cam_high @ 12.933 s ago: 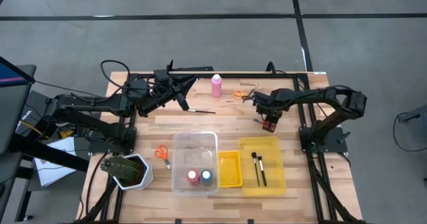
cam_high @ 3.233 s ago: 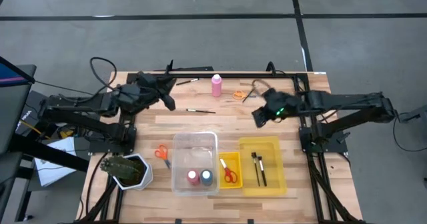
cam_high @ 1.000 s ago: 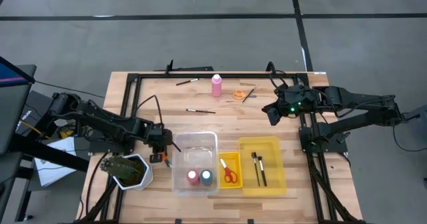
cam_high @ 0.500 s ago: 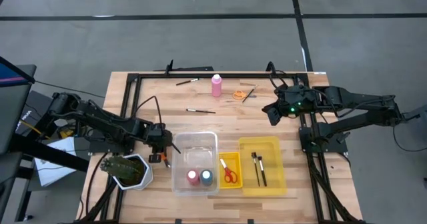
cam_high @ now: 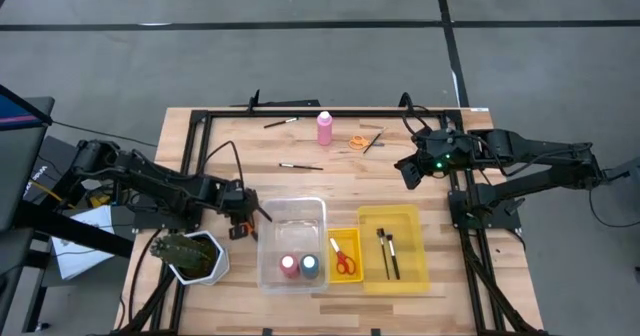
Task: Pick & Place Paint Supplies
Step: Put the orange scissors into the left yellow bin
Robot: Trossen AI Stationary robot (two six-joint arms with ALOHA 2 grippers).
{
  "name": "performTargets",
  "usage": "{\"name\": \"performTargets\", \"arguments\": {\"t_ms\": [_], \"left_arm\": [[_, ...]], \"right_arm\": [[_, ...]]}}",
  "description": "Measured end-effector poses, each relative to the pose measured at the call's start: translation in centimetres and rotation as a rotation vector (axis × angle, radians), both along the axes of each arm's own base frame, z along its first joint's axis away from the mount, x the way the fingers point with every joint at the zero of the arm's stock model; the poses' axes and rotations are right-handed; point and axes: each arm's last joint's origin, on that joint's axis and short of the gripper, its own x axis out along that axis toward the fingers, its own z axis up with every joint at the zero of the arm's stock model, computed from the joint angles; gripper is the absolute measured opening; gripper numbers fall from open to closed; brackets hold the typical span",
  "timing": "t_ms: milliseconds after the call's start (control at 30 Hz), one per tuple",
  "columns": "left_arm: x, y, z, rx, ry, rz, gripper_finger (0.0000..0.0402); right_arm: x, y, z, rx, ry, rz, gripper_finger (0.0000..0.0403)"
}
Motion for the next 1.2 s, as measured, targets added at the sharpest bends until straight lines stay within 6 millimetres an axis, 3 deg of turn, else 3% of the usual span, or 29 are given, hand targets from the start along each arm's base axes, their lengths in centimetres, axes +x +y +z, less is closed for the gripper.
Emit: {"name": "performTargets", "arguments": {"t_ms": [133,367,600,767,933,1200], "left_arm": [[0.0,0.2,0.0,0.01,-0.01,0.099,0.0063],[-0.1,0.1,0.2,0.009,-0.029,0.095,0.0063],[-0.3,0.1,1.1,0.038,-0.082,-0.012,0.0063],[-0.4,0.1,1.6,0.1,-0.098,-0.182,0.0063],[-0.2,0.1,1.3,0.138,-0.078,-0.299,0.0063],[0.2,0.0,0.4,0.144,-0.021,-0.322,0.0063]], "right_arm": [[0.0,0.0,0.0,0.0,0.0,0.0,0.0079],[0.0,0.1,0.0,0.011,0.0,0.014,0.0079],[0.0,0.1,0.0,0.012,0.0,0.014,0.0079],[0.0,0.1,0.0,0.012,0.0,0.014,0.0079],[0.0,0.1,0.0,0.013,0.0,0.014,0.0079],[0.0,0.1,0.0,0.013,0.0,0.014,0.0079]]}}
